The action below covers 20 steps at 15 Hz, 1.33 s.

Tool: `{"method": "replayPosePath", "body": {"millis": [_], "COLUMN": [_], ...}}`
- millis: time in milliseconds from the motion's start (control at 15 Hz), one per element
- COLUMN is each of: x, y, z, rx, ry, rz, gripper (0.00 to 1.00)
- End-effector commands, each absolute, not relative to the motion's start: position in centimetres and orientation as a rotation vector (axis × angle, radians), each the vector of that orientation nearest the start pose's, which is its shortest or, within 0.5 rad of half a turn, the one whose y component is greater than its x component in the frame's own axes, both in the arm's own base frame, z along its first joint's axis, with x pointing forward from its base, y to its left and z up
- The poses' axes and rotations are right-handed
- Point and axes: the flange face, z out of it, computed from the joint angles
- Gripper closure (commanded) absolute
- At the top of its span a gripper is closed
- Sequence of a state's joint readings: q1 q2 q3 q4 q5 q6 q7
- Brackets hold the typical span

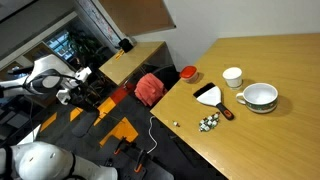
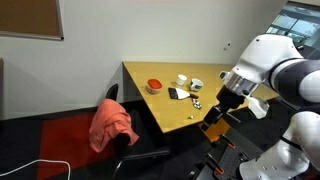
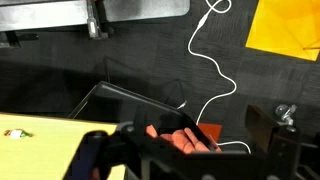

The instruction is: Take the orange lid from the clear bowl and put it on the table then pour out the contents from bowl onto the table then put the bowl on the table and put the lid on the bowl

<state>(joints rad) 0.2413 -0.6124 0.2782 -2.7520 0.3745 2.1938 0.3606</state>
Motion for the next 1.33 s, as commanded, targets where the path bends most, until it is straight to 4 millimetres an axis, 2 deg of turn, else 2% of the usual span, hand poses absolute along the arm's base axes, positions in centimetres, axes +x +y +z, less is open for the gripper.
{"method": "replayPosePath", "body": {"millis": [0,333,533,800,1000,1267], "x": [30.2,30.2,32.0,36.5,40.4,45.9], "y": [17.9,17.9,17.2,15.6,13.7,10.0], "z": [39.3,39.3,40.3,41.4,41.0,40.1], "rx": [-2.980,-2.980,-2.993,-3.045,-3.082,-3.123], "ry": [0.148,0.148,0.152,0.091,0.067,0.079], "rz": [0.020,0.020,-0.126,-0.390,-0.550,-0.646], "gripper": [0.00,0.00,0.00,0.00,0.00,0.00]}}
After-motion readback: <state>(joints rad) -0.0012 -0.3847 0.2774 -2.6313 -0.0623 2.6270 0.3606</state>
